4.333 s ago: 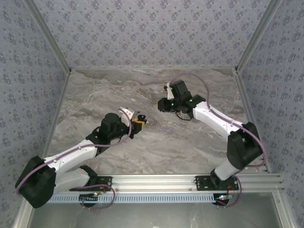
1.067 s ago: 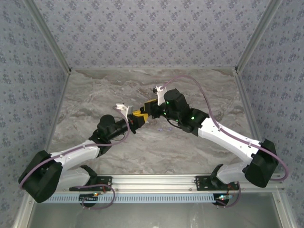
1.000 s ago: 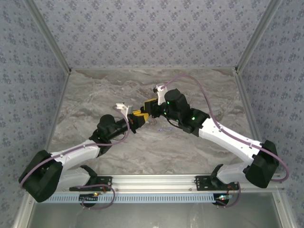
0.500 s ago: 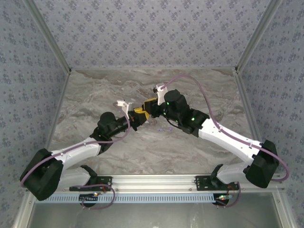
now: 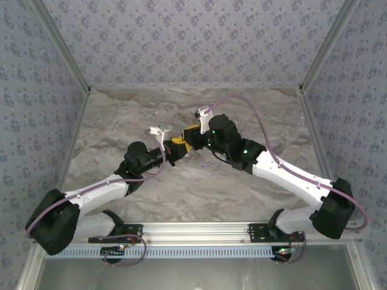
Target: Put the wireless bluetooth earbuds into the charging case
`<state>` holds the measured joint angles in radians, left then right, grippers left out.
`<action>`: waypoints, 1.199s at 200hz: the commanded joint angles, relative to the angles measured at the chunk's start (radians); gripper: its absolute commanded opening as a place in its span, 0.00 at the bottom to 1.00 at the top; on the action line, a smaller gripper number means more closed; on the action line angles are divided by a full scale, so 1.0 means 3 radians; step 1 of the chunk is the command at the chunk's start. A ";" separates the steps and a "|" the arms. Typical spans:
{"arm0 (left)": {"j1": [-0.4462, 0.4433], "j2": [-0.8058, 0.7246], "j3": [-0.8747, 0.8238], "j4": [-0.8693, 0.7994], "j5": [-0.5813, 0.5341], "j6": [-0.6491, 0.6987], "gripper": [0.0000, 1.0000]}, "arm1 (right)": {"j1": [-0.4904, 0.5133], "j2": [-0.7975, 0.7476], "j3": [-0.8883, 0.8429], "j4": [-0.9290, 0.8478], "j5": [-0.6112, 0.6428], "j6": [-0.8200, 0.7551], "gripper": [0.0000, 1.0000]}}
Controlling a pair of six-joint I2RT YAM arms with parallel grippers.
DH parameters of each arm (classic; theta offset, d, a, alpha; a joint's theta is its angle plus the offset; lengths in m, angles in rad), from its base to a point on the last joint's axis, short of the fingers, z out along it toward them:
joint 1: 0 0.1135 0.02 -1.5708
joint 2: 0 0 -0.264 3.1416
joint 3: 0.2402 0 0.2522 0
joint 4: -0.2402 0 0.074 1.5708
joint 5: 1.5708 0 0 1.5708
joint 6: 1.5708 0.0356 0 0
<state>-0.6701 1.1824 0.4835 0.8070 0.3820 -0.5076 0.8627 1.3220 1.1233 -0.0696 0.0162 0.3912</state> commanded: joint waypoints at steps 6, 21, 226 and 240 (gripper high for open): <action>-0.0036 -0.0030 0.0145 0.0056 0.0072 -0.0021 0.19 | 0.0024 0.0031 -0.0010 0.0068 0.0063 -0.0056 0.22; -0.0037 -0.0035 0.0147 0.0043 0.0069 -0.0021 0.19 | 0.0026 0.0036 -0.0016 0.0054 0.0073 -0.0057 0.22; -0.0037 -0.0168 0.0167 -0.0154 -0.0102 0.0045 0.19 | 0.0064 -0.0009 -0.0028 -0.0161 0.0015 -0.0165 0.22; -0.0037 -0.0169 0.0168 -0.0154 -0.0097 0.0050 0.19 | 0.0064 -0.0011 -0.0027 -0.0186 0.0005 -0.0164 0.24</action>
<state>-0.6754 1.1614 0.4957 0.7502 0.3668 -0.5064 0.8742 1.3304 1.1172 -0.0906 0.0299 0.3641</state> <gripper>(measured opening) 0.197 0.227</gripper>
